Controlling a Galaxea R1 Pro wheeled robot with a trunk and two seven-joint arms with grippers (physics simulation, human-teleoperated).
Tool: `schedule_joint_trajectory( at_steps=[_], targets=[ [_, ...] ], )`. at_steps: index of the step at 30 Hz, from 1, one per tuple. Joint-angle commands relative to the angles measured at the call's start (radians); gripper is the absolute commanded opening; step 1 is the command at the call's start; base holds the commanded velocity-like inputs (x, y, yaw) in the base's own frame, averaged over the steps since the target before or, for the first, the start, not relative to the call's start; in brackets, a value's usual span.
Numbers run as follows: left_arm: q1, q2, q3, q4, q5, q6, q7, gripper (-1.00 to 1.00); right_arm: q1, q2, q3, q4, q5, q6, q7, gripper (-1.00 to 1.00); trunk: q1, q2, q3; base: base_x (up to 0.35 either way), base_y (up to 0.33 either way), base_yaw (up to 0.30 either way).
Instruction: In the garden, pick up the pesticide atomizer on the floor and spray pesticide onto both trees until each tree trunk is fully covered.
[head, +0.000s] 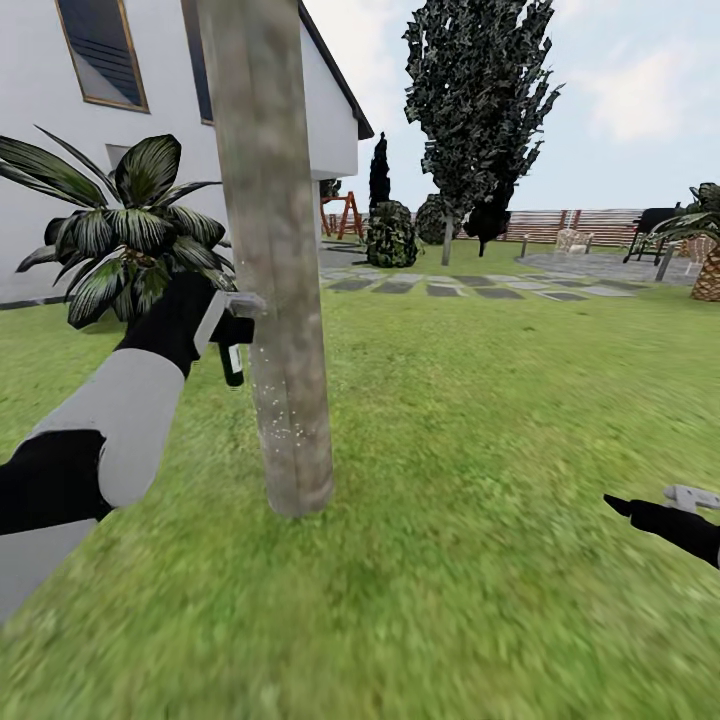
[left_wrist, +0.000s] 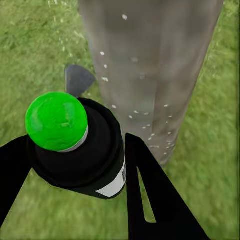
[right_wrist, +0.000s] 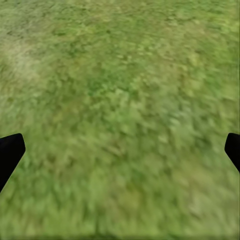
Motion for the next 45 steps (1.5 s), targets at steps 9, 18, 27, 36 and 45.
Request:
schedule_joint_trajectory(
  at_steps=[9, 18, 27, 36, 45],
  targets=[
    [-0.051, -0.004, -0.001, 0.005, 0.001, 0.002, 0.000, -1.00, 0.000, -0.001, 0.000, 0.000, 0.000, 0.000, 0.000, 1.00, 0.000, 0.000, 0.000, 0.000, 0.000, 0.000],
    [-0.038, 0.024, -0.002, 0.247, 0.002, -0.009, -0.005, -1.00, 0.000, -0.001, 0.000, 0.000, 0.000, 0.000, 0.000, 1.00, 0.000, 0.000, 0.000, 0.000, 0.000, 0.000],
    [0.153, 0.015, -0.002, 0.349, 0.003, -0.226, -0.004, -1.00, 0.000, -0.001, 0.000, 0.000, 0.000, 0.000, 0.000, 1.00, 0.000, 0.000, 0.000, 0.000, 0.000, 0.000],
    [0.371, 0.015, 0.000, 0.353, 0.008, -0.372, -0.006, -1.00, 0.000, -0.001, 0.000, 0.000, 0.000, 0.000, 0.000, 1.00, 0.000, 0.000, 0.000, 0.000, 0.000, 0.066],
    [0.408, 0.015, 0.003, 0.353, 0.034, -0.429, -0.006, -1.00, 0.000, 0.002, 0.000, 0.000, 0.000, -0.009, 0.004, 1.00, 0.000, 0.000, 0.000, 0.000, -0.220, 0.024]
  ],
)
